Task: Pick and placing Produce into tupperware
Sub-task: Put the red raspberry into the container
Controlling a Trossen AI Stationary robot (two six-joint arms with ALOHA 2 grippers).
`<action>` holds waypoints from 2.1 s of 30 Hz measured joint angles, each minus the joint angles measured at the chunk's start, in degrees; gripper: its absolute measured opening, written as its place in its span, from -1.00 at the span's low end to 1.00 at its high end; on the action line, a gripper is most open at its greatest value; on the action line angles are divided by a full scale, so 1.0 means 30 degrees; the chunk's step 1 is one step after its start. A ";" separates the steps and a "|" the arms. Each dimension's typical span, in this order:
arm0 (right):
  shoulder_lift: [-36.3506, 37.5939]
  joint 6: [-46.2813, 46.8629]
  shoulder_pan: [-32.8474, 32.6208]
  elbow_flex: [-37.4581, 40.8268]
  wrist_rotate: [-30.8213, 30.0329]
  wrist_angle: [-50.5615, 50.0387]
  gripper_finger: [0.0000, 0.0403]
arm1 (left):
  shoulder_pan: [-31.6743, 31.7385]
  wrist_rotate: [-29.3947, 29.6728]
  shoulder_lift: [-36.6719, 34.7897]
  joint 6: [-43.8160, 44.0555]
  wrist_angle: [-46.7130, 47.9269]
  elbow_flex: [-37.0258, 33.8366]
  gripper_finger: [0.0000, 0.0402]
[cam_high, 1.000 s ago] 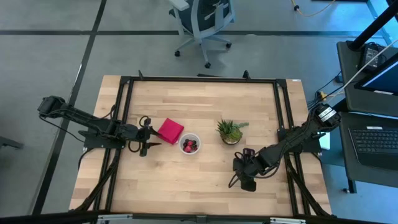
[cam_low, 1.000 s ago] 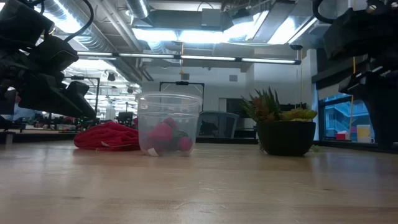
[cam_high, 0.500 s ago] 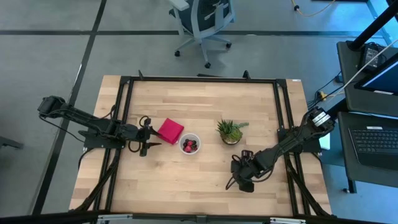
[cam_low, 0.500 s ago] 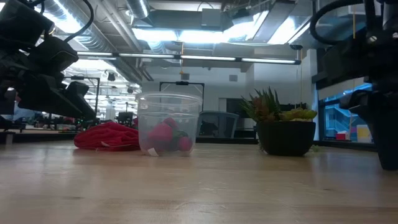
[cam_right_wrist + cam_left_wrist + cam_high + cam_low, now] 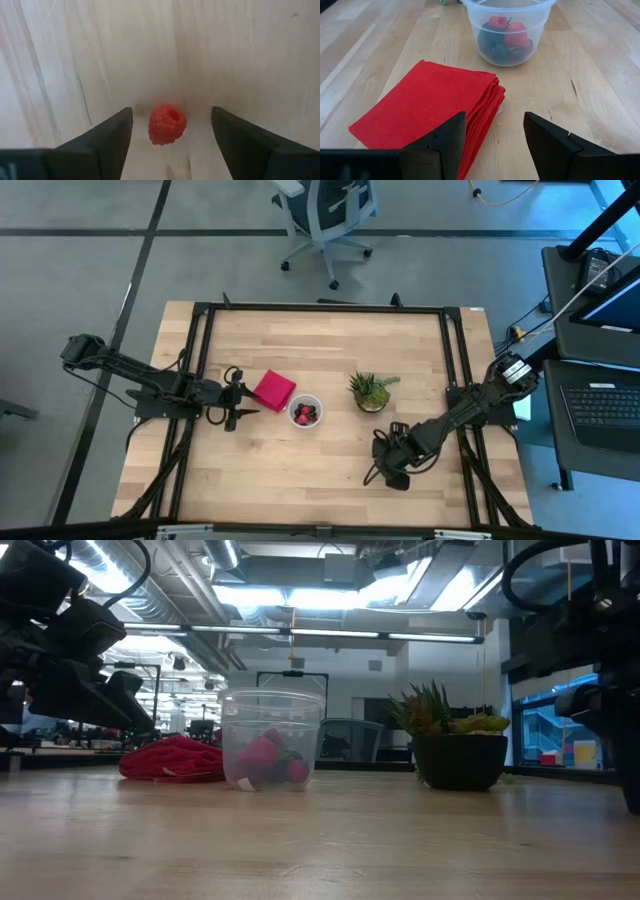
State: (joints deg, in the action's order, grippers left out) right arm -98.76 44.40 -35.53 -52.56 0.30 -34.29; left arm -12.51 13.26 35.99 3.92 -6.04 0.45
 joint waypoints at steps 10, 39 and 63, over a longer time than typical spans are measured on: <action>-0.0015 0.0045 -0.0063 0.0034 -0.0126 -0.0327 0.11 | 0.0000 0.0000 -0.0007 0.0000 0.0007 0.0001 -0.04; 0.1892 -0.5132 0.1669 0.0131 -0.1730 0.4195 -0.56 | 0.0001 0.0000 -0.0006 0.0010 0.0006 0.0000 -0.04; -0.1872 -2.0639 0.9708 -1.2426 -0.1645 -0.0109 -0.54 | 0.0000 -0.0007 0.0000 0.0022 0.0015 0.0001 -0.04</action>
State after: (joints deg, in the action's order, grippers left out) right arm -104.38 -17.51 -6.41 -89.83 -4.64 -34.62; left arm -12.51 13.23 35.99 3.99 -6.00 0.45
